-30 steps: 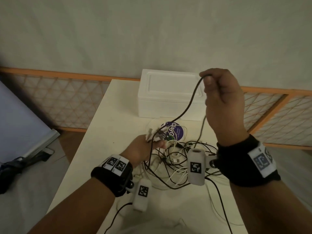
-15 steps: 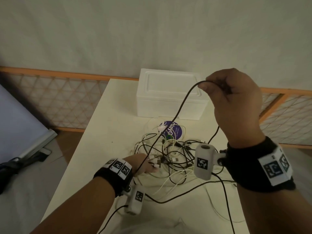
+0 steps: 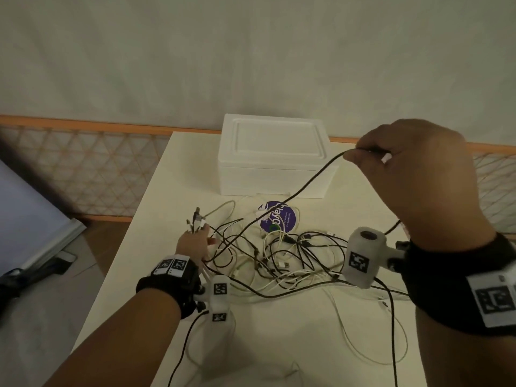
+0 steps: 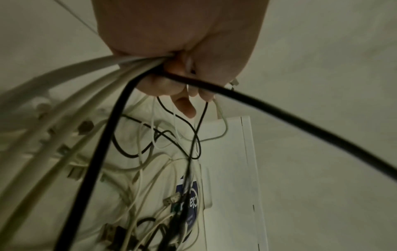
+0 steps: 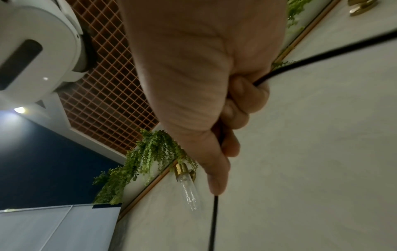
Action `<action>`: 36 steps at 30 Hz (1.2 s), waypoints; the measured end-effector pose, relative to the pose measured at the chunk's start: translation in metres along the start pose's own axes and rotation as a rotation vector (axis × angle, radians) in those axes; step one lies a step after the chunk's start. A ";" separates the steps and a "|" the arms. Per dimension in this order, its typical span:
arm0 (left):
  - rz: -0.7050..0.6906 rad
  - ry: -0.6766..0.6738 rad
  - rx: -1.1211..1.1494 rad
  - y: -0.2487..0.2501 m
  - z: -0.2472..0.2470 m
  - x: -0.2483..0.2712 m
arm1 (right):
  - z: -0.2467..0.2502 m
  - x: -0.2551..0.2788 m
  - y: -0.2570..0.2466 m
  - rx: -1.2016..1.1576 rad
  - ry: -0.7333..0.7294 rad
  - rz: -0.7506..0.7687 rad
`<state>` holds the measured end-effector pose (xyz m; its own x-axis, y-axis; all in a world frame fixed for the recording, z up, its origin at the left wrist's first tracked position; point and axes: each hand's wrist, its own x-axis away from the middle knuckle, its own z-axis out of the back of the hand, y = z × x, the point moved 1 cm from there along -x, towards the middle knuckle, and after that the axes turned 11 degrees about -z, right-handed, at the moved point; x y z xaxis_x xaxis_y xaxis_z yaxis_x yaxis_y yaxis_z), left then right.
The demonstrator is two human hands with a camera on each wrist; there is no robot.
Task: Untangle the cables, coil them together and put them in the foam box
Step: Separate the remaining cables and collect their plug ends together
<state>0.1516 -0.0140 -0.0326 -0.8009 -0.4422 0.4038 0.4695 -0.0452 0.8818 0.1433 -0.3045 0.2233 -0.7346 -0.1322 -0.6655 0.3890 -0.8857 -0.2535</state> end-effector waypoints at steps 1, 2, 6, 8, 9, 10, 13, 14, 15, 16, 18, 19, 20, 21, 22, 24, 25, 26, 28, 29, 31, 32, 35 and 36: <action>0.017 0.014 0.036 0.002 0.000 0.003 | -0.001 0.000 0.002 -0.001 -0.009 -0.011; 0.010 0.019 0.055 0.003 0.001 0.000 | -0.002 0.000 0.005 0.002 -0.019 -0.029; 0.079 0.054 0.236 0.008 0.006 -0.004 | 0.000 -0.002 0.013 0.075 -0.030 -0.101; 0.108 0.009 0.313 0.010 0.005 0.000 | 0.002 -0.001 0.015 0.110 -0.020 -0.088; 0.112 -0.004 0.347 0.014 0.006 0.005 | 0.004 0.000 0.016 0.125 -0.018 -0.080; 0.111 -0.014 0.378 0.012 0.006 0.005 | 0.006 0.000 0.017 0.136 -0.016 -0.077; 0.111 -0.076 0.428 0.016 0.007 0.016 | 0.008 0.001 0.018 0.111 -0.004 -0.089; 0.110 -0.118 0.437 0.016 0.006 0.019 | 0.008 0.001 0.016 0.080 0.007 -0.091; 0.103 -0.171 0.419 0.018 0.004 0.025 | 0.007 0.001 0.014 0.049 0.020 -0.087; 0.087 -0.219 0.401 0.016 0.002 0.027 | 0.005 0.001 0.012 0.035 0.032 -0.077; 0.025 -0.304 0.300 0.017 -0.001 0.034 | 0.004 0.001 0.008 0.064 0.040 -0.034; -0.015 -0.335 0.237 0.017 -0.001 0.038 | 0.006 0.000 0.006 0.083 0.040 0.003; -0.052 -0.359 0.183 0.016 -0.002 0.041 | 0.009 0.000 0.005 0.093 0.045 0.042; -0.075 -0.377 0.137 0.016 -0.002 0.044 | 0.014 -0.001 0.005 0.100 0.055 0.077; -0.087 -0.389 0.114 0.015 -0.002 0.046 | 0.020 0.000 0.003 0.102 0.064 0.102; -0.084 -0.386 0.125 0.011 -0.004 0.049 | 0.030 0.003 0.001 0.113 0.044 0.115; -0.075 -0.374 0.155 0.010 -0.004 0.050 | 0.033 0.005 -0.002 0.130 0.020 0.103; -0.065 -0.358 0.198 0.008 -0.005 0.050 | 0.034 0.008 -0.004 0.161 -0.010 0.075; -0.039 -0.319 0.286 0.010 -0.003 0.053 | 0.031 0.011 -0.005 0.317 -0.132 -0.031; -0.030 -0.300 0.324 0.012 -0.002 0.056 | 0.026 0.012 -0.006 0.475 -0.260 -0.083; -0.036 -0.287 0.400 0.020 0.001 0.063 | 0.013 0.016 -0.008 0.757 -0.550 -0.122; -0.049 -0.298 0.442 0.027 0.002 0.070 | 0.004 0.021 -0.012 0.775 -0.685 -0.105; -0.158 -0.393 0.589 0.051 -0.001 0.094 | -0.042 0.048 -0.043 0.241 -1.029 -0.091; -0.212 -0.436 0.626 0.061 -0.003 0.105 | -0.062 0.063 -0.056 0.004 -1.126 -0.139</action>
<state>0.0972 -0.0659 0.0630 -0.9840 -0.0839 0.1570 0.0982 0.4801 0.8717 0.1098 -0.2354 0.1525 -0.8544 -0.3559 0.3787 0.2645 -0.9250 -0.2727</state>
